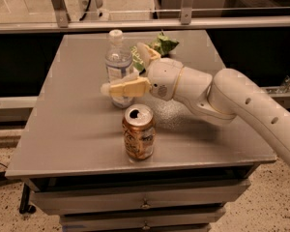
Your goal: Place blue plastic bottle upright
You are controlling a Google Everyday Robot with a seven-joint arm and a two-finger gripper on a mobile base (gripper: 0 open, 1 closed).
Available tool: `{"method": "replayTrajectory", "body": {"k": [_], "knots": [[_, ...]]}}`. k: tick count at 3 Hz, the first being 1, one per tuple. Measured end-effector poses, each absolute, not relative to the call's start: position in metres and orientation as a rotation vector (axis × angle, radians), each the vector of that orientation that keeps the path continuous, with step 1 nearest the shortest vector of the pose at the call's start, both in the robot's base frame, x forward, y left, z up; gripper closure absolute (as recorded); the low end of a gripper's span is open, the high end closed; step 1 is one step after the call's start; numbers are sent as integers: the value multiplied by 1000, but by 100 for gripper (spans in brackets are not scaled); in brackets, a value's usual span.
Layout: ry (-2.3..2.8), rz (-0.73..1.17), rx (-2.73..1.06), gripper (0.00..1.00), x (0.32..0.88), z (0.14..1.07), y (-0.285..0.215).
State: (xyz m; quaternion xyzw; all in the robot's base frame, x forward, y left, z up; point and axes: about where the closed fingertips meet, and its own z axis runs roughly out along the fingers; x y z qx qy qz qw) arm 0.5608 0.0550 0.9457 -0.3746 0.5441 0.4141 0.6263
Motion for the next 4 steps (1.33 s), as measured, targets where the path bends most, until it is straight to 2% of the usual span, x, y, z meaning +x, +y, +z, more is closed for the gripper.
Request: {"method": "replayTrajectory", "body": {"k": [2,4], "knots": [[1244,957,-887,0,555,949,41],[1308,784,-917,0,527,1001,-97]]}}
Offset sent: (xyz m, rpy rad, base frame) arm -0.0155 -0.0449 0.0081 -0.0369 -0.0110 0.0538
